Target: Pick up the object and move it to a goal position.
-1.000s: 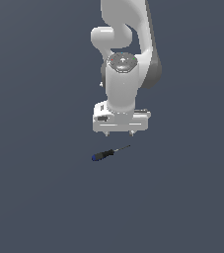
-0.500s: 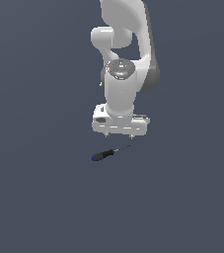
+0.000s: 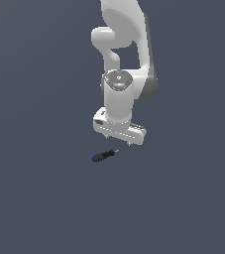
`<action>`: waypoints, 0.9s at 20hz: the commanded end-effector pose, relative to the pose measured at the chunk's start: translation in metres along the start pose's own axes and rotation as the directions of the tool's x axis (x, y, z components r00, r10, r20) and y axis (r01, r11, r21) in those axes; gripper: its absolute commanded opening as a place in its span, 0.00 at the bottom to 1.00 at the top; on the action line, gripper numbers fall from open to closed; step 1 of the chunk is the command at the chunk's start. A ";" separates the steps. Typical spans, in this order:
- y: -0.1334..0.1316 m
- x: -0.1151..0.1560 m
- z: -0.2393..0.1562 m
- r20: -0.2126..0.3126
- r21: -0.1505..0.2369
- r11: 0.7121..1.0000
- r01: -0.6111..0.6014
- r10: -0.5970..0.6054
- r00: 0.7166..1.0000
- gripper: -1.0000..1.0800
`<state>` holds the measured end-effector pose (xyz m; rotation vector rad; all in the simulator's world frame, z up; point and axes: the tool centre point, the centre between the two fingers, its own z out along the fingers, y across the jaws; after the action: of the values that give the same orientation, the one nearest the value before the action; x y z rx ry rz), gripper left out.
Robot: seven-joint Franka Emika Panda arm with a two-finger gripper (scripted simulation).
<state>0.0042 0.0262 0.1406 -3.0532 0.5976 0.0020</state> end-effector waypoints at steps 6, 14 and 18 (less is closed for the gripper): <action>0.006 0.001 0.022 0.001 -0.004 0.975 -0.220 0.220 0.975 0.96; 0.013 0.002 0.045 -0.005 -0.010 0.897 -0.441 0.441 0.897 0.96; 0.017 0.002 0.055 -0.010 -0.013 0.842 -0.539 0.539 0.842 0.96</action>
<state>0.0006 0.0129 0.0890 -2.8073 1.3780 0.0119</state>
